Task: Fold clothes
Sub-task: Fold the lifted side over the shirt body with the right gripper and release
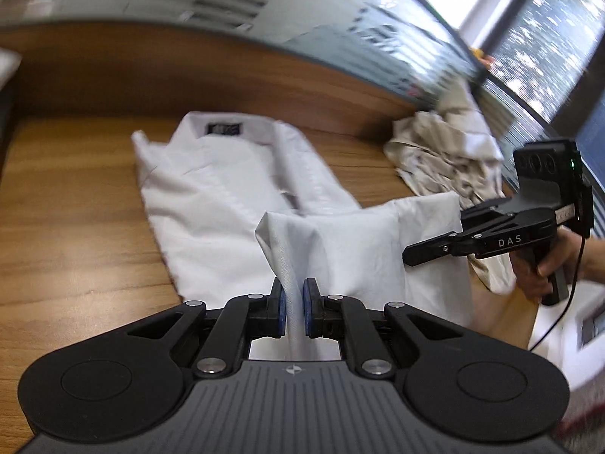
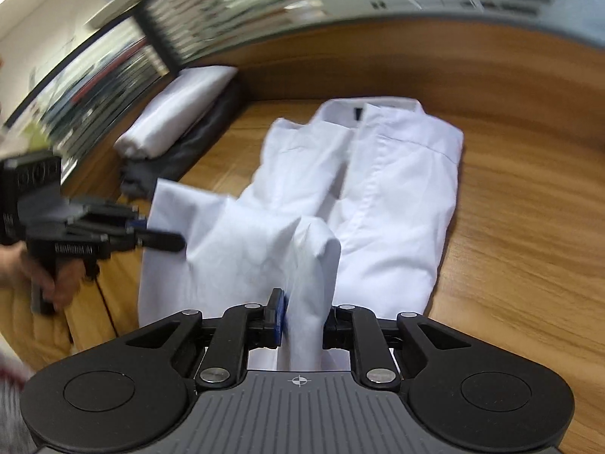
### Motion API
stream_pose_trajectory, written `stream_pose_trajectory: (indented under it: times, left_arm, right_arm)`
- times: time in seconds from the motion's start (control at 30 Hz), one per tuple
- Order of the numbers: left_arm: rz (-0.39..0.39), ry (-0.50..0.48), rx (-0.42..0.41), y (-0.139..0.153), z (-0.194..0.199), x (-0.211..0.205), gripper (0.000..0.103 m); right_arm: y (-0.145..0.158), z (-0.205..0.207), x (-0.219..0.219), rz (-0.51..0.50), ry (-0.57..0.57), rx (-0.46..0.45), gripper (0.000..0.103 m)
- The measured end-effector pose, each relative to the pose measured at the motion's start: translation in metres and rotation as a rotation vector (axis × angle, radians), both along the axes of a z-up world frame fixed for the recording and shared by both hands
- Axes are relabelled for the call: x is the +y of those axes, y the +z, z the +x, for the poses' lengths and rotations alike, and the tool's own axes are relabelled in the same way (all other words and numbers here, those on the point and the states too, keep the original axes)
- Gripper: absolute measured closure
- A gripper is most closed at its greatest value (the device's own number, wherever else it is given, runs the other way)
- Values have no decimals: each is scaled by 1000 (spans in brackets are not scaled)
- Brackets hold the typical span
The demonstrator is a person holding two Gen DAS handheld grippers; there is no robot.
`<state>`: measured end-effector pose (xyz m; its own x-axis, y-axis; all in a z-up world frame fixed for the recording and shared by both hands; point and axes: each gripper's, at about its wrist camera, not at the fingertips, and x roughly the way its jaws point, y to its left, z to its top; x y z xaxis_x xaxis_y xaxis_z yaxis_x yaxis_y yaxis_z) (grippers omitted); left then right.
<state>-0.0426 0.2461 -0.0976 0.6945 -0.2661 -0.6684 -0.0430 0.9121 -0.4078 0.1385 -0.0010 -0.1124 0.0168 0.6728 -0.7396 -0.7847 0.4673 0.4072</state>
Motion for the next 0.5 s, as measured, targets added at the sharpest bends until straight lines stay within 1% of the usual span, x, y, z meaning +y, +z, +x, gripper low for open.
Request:
stream_pose_trajectory:
  times: [0.13, 0.2, 0.23, 0.27, 0.33, 0.37, 0.43, 0.5]
  left_arm:
    - [-34, 41, 46, -19, 9, 15, 93]
    - [-46, 63, 62, -27, 11, 19, 91]
    - [-50, 77, 67, -30, 10, 20, 90]
    - [-54, 91, 71, -33, 10, 20, 87]
    - [-67, 125, 77, -38, 8, 23, 83]
    - [-82, 147, 76, -38, 6, 25, 82]
    - [-98, 194, 61, -32, 1, 29, 83]
    - [-77, 231, 31, -19, -5, 30, 84]
  right_arm:
    - [-21, 27, 6, 3, -51, 85, 79]
    - [-30, 36, 5, 11, -81, 113, 71]
    - [-35, 40, 3, 18, -99, 122, 70]
    - [-39, 44, 1, 25, -116, 131, 64]
    - [-43, 50, -5, 36, -148, 151, 60]
    - [-43, 51, -8, 37, -167, 153, 56]
    - [-35, 51, -14, 29, -200, 126, 55]
    - [-22, 46, -20, 20, -224, 79, 55]
